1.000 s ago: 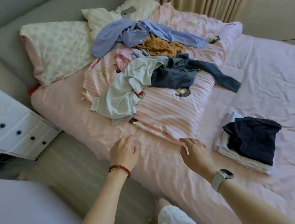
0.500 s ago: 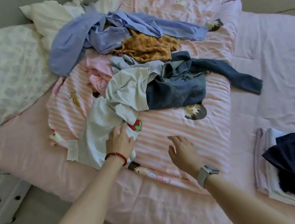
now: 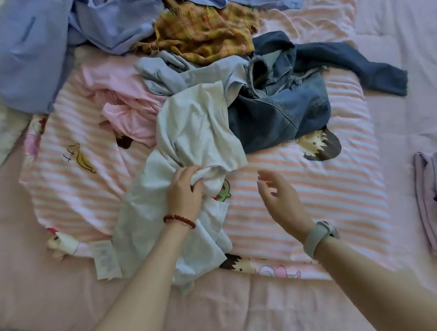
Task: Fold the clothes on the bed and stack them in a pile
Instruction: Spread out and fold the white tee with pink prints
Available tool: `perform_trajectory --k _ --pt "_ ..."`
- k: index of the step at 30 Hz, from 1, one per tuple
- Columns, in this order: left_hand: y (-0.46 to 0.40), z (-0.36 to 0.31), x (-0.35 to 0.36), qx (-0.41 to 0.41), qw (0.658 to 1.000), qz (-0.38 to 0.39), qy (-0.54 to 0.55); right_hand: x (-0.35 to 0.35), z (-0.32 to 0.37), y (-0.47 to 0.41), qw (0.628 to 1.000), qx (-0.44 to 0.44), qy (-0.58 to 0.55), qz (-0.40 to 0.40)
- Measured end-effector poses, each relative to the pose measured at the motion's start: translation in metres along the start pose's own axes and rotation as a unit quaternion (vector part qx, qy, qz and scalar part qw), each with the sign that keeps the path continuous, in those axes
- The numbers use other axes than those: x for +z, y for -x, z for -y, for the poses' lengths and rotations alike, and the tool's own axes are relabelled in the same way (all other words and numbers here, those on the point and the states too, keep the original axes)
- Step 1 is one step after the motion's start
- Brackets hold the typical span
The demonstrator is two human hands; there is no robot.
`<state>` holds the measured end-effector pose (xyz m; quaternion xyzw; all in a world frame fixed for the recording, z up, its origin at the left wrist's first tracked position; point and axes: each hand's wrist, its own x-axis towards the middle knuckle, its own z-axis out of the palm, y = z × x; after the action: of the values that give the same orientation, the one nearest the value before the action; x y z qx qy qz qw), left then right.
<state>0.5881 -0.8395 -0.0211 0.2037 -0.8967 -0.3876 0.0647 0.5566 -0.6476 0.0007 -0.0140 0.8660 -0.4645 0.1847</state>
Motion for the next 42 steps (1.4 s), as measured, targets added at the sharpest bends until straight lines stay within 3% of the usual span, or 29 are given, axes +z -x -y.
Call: perform_trajectory --k 3,6,7,8,10,12,13,15,17,19,22,24,27,29,31,33,35,36,37,38,39,40,42 --pt "0.051 -0.014 -0.019 0.092 0.990 0.103 0.030 0.008 0.029 -0.014 0.970 0.096 -0.218 0.042" --pt "0.093 -0.020 -0.037 0.112 0.959 0.259 0.019 0.020 0.041 -0.014 0.983 0.092 -0.133 0.085" --pt "0.099 -0.021 -0.044 0.112 0.954 0.277 0.012 0.022 0.039 -0.007 0.989 0.087 -0.081 0.089" --pt "0.100 -0.021 -0.051 0.118 0.958 0.262 0.012 0.022 0.032 0.002 0.993 0.073 -0.037 0.087" --pt "0.092 -0.021 -0.060 0.138 0.977 0.161 0.007 0.008 0.009 0.030 0.997 0.041 0.030 0.061" --pt "0.075 -0.019 -0.058 0.136 0.988 0.064 -0.039 -0.020 -0.023 0.061 0.995 0.059 0.081 -0.019" --pt "0.064 -0.018 -0.055 0.116 0.989 0.058 -0.066 -0.036 -0.040 0.071 0.986 0.104 0.109 -0.078" --pt "0.045 -0.013 -0.041 0.061 0.985 0.116 -0.108 -0.061 -0.067 0.086 0.944 0.232 0.179 -0.154" --pt "0.033 -0.007 -0.022 0.058 0.967 0.197 -0.151 -0.069 -0.076 0.094 0.914 0.281 0.239 -0.170" --pt "0.027 -0.003 0.000 0.108 0.947 0.238 -0.185 -0.062 -0.071 0.091 0.927 0.194 0.262 -0.187" --pt "0.020 -0.005 0.027 0.144 0.913 0.291 -0.247 -0.046 -0.064 0.072 0.944 0.036 0.298 -0.138" --pt "0.016 -0.006 0.038 0.139 0.883 0.328 -0.305 -0.041 -0.069 0.056 0.943 0.077 0.304 -0.115" --pt "0.016 -0.017 0.042 0.183 0.892 0.305 -0.279 -0.043 -0.082 0.042 0.951 0.225 0.186 -0.099" --pt "0.031 -0.028 0.034 0.269 0.914 0.246 -0.180 -0.047 -0.085 0.050 0.950 0.233 0.198 -0.065" --pt "0.058 -0.026 0.017 0.315 0.917 0.219 -0.107 -0.046 -0.086 0.073 0.948 0.187 0.256 -0.043" --pt "0.091 -0.015 0.000 0.290 0.897 0.307 -0.130 -0.042 -0.091 0.108 0.946 0.153 0.285 -0.001" --pt "0.116 -0.002 -0.011 0.190 0.825 0.480 -0.229 -0.040 -0.092 0.145 0.933 0.129 0.328 0.077" --pt "0.123 0.006 -0.011 0.169 0.785 0.534 -0.267 -0.038 -0.092 0.159 0.930 0.117 0.339 0.082" --pt "0.127 0.010 -0.012 0.146 0.768 0.560 -0.274 -0.036 -0.090 0.170 0.935 0.107 0.335 0.054" --pt "0.127 0.007 -0.014 0.127 0.779 0.559 -0.252 -0.034 -0.087 0.177 0.939 0.093 0.331 0.002" --pt "0.125 0.003 -0.015 0.145 0.823 0.509 -0.209 -0.030 -0.082 0.178 0.940 0.078 0.329 -0.050" --pt "0.122 0.000 -0.015 0.184 0.867 0.429 -0.176 -0.025 -0.078 0.175 0.937 0.063 0.332 -0.090" --pt "0.113 0.000 -0.010 0.234 0.904 0.297 -0.200 -0.013 -0.073 0.164 0.939 0.037 0.328 -0.095"
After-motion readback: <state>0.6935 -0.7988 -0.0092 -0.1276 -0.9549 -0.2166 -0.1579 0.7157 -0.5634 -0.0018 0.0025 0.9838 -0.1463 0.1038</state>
